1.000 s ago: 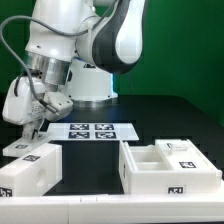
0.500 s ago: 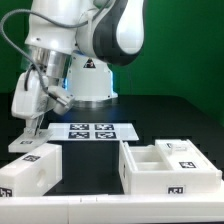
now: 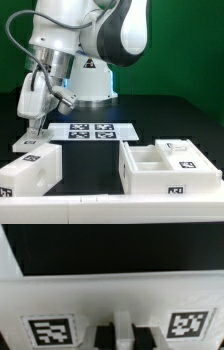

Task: Assemble cabinet

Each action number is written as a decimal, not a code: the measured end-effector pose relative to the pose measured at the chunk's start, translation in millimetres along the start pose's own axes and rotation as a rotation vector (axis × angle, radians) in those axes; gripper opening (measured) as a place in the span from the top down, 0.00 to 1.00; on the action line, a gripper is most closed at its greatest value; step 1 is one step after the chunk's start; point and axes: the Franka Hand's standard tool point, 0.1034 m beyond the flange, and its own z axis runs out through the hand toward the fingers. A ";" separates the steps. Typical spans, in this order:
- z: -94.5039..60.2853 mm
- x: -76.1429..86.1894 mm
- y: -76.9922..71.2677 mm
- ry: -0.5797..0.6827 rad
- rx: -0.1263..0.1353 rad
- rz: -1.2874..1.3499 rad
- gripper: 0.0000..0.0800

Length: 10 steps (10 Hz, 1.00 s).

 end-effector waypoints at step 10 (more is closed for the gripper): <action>3.3 -11.3 3.6 0.007 -0.009 -0.180 0.92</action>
Offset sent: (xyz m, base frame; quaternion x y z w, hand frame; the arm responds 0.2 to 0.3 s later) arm 0.0059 0.0252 0.0173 -0.0192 -0.0222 0.1190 0.9925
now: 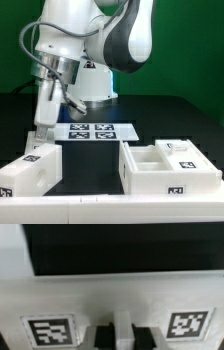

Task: Assemble cabinet

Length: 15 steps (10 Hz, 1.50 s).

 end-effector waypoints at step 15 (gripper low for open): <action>-60.0 -51.1 -11.7 0.182 0.133 -1.235 0.92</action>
Offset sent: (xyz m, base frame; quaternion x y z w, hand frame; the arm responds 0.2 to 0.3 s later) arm 0.0000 0.0000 0.0000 0.0000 0.0000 -0.1296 0.9916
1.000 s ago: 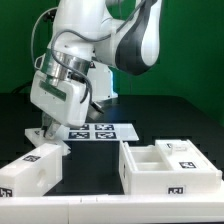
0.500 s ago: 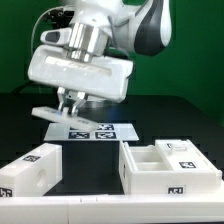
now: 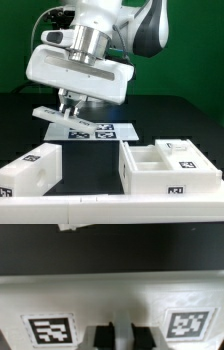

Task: Assemble cabinet

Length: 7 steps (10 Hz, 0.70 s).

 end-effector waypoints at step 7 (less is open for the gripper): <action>-46.2 42.5 -38.2 0.103 0.147 -0.281 0.92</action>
Offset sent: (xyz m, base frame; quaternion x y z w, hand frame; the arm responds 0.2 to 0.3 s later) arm 0.0121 0.0349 0.0206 0.1461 -0.0003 0.0392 0.9885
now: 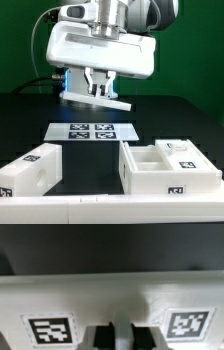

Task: Assemble cabinet

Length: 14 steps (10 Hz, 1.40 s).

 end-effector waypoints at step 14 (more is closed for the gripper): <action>-71.2 35.5 -75.5 -0.084 0.354 -0.272 0.92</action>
Offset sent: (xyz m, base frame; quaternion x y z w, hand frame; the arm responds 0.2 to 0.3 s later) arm 0.0158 0.0508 -0.0295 0.1116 0.0468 -0.0639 0.9906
